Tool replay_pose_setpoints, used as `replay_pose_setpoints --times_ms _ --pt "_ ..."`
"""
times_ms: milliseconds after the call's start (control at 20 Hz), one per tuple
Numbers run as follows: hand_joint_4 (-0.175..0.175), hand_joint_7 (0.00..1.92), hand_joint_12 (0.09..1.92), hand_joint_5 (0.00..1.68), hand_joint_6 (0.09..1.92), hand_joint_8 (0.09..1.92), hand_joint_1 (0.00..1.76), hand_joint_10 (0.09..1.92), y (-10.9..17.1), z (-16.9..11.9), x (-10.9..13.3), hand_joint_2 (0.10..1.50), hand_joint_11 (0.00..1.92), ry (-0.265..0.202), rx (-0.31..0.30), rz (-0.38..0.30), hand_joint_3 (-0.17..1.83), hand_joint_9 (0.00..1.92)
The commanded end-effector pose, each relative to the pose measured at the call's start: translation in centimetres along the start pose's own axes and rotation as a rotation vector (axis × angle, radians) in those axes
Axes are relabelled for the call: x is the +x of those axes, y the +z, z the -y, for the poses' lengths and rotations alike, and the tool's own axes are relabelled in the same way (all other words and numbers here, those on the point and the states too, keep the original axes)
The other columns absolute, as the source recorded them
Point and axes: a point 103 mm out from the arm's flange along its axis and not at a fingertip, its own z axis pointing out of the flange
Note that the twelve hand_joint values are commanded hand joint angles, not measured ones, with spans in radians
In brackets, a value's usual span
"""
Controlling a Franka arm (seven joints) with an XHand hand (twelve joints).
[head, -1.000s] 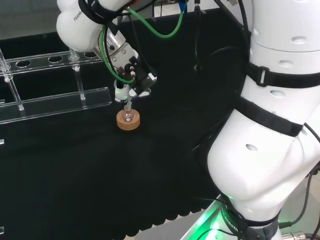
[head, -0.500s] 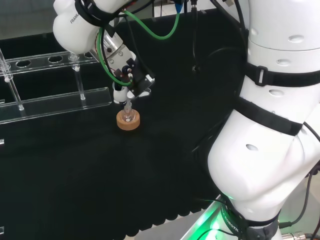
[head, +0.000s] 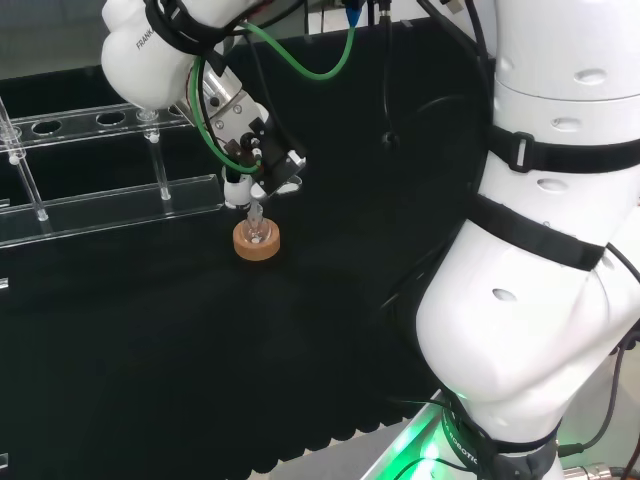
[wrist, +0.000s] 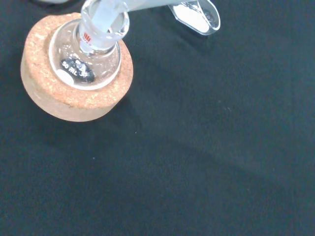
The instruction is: Place the funnel on the round-bottom flask.
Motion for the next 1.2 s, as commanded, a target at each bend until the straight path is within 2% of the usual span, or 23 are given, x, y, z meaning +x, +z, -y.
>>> replay_pose_setpoints --times_ms 50,550,1200 --pt "-0.054 0.46 1.33 0.46 0.67 0.83 0.74 0.66 0.0 0.0 0.1 0.74 0.42 0.004 0.001 -0.001 0.55 0.71" --pt "-0.053 0.43 1.33 0.46 0.65 0.83 0.74 0.67 -0.3 -0.5 0.1 0.73 0.42 0.017 0.011 -0.006 0.55 0.69" --pt "-0.053 0.41 1.33 0.45 0.62 0.82 0.73 0.67 -0.6 -0.8 0.7 0.73 0.4 0.011 0.01 0.008 0.55 0.66"
